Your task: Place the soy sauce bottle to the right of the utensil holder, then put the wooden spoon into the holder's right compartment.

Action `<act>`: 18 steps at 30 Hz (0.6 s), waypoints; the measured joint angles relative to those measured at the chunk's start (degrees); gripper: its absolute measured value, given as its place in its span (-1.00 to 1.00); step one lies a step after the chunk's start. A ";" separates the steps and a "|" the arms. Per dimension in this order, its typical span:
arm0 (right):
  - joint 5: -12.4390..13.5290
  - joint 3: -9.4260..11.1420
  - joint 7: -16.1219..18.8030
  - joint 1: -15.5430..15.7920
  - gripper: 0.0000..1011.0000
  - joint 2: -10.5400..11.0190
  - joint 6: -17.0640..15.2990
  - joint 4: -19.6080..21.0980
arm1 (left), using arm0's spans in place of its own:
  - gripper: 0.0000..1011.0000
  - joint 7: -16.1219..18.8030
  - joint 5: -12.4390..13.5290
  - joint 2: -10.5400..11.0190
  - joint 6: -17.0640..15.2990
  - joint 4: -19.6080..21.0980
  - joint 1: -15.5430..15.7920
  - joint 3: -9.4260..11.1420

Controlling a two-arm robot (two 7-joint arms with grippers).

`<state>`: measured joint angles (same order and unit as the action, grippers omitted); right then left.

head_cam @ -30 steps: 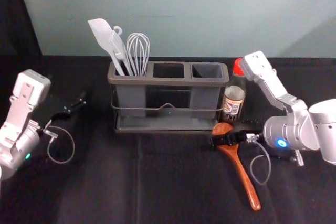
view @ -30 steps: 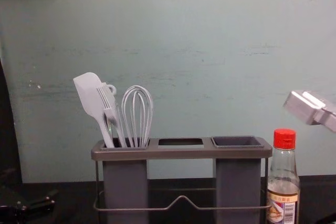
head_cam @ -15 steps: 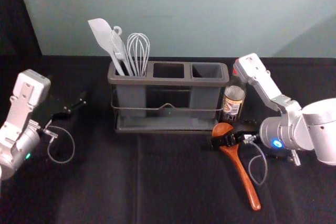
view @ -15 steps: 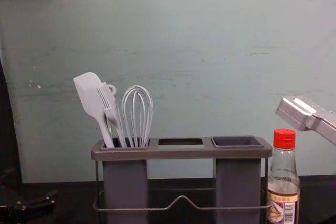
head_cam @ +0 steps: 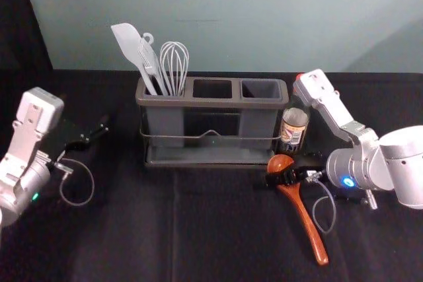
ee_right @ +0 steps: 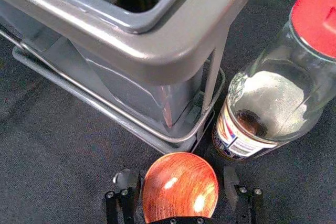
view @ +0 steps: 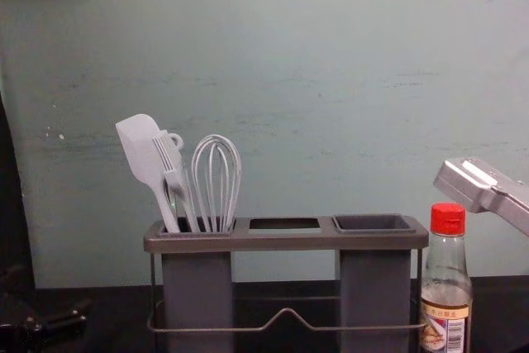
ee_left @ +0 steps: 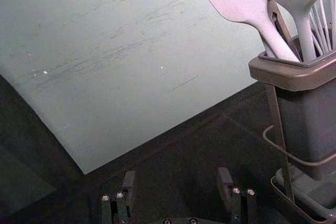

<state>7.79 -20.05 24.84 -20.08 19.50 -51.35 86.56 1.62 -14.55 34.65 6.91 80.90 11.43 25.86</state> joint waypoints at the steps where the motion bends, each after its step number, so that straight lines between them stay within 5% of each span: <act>1: -0.08 0.00 0.09 0.00 0.98 -0.03 0.12 -0.09 | 0.98 0.00 0.00 0.00 0.00 0.00 0.00 0.00; 18: -0.94 0.84 0.41 1.02 0.67 -0.17 -0.25 1.77 | 0.98 0.00 0.00 0.00 0.00 0.00 0.00 0.00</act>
<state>6.84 -19.22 25.25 -19.07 19.33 -51.59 88.32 1.62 -14.55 34.65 6.91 80.90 11.43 25.86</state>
